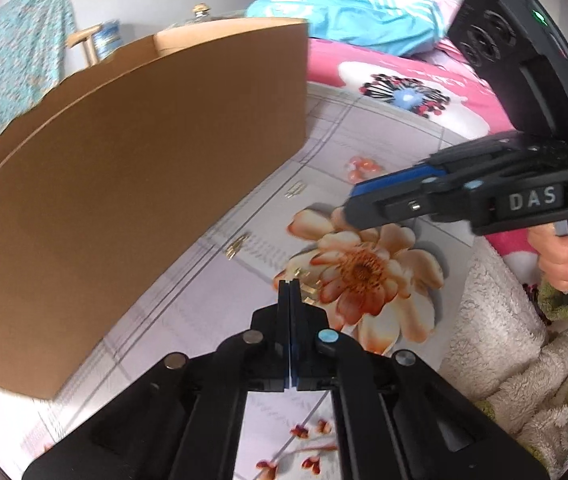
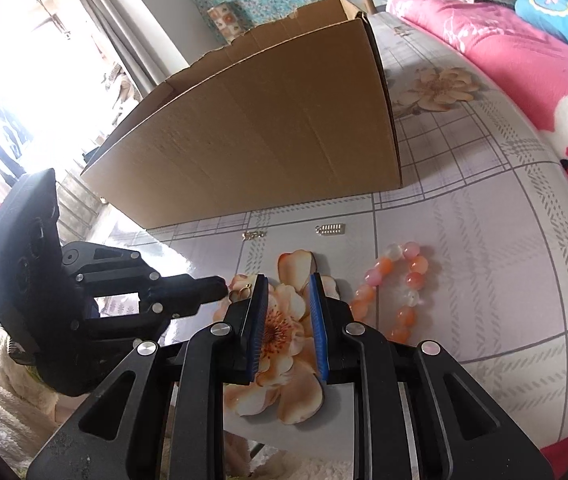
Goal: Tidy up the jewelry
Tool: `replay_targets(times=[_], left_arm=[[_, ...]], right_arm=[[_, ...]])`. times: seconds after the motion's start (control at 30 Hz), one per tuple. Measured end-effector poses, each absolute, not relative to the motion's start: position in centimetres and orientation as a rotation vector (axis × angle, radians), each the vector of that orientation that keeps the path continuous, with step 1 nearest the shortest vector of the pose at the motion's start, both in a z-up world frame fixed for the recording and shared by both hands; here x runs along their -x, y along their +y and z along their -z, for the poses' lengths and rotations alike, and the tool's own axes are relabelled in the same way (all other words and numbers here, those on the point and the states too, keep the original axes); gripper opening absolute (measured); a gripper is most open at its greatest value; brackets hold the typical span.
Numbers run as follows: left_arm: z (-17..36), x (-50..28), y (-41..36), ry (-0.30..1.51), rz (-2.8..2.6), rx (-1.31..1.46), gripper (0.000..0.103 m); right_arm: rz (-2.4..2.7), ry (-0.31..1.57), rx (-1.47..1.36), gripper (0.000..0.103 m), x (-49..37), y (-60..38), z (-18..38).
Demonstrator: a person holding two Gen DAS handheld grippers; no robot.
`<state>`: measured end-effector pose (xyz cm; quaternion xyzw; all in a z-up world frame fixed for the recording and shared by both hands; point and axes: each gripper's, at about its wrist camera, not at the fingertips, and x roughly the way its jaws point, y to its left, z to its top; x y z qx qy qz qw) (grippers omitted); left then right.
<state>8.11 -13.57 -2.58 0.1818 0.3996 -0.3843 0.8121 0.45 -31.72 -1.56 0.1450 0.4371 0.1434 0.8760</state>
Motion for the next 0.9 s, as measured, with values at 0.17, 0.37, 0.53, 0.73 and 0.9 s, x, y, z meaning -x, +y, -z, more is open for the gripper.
replay_targets(times=[0.17,0.37,0.53,0.73,0.9], left_arm=[[2.2,-8.4,-11.8,0.859,0.768,-0.277,0.000],[2.2,-8.4,-12.9,0.799,0.735,-0.320,0.000],[3.1,-8.2,-14.3,0.795,0.753,-0.388,0.001],[3.2,-7.5,-14.3,0.818,0.781,-0.366,0.001],[3.2,-7.3,-14.1,0.854,0.797,-0.318,0.001]], right_arm=[[-0.291,0.911,-0.295,0.020,-0.4,-31.0,1.3],[-0.285,0.922,-0.306,0.020,-1.3,-29.7,1.2],[-0.278,0.924,-0.308,0.022,-1.9,-29.3,1.3],[-0.279,0.931,-0.323,0.022,-2.4,-29.0,1.6],[-0.286,0.929,-0.331,0.022,-2.3,-29.6,1.6]])
